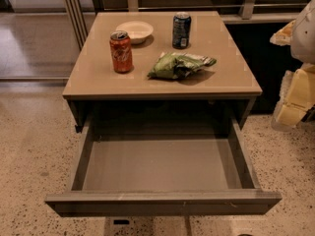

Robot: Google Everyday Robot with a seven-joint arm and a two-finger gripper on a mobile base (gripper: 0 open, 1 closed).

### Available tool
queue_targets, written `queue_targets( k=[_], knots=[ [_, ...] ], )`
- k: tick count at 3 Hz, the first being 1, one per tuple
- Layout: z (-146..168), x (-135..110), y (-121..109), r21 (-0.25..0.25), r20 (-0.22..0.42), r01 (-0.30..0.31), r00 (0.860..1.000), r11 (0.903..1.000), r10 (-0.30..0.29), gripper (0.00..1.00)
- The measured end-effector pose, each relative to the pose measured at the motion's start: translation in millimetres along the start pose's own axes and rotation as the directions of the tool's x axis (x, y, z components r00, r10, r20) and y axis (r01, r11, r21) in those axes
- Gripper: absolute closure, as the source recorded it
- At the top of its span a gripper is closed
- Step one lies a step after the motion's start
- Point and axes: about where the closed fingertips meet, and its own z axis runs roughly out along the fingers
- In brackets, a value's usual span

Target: Place green jalapeno chip bag into top drawer

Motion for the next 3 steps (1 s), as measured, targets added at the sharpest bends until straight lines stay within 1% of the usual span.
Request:
queue_targets(
  k=[1,2,3],
  knots=[
    [0.0,0.0,0.0,0.000,0.000,0.000,1.000,1.0000,0.000,0.00],
    [2.8,-3.5,-11.7,0.038,0.032,0.004,0.999,0.9993,-0.005,0.00],
    [15.6,-21.0,-50.0,0.153,0.132,0.005,0.991,0.9883,-0.026,0.00]
  ],
)
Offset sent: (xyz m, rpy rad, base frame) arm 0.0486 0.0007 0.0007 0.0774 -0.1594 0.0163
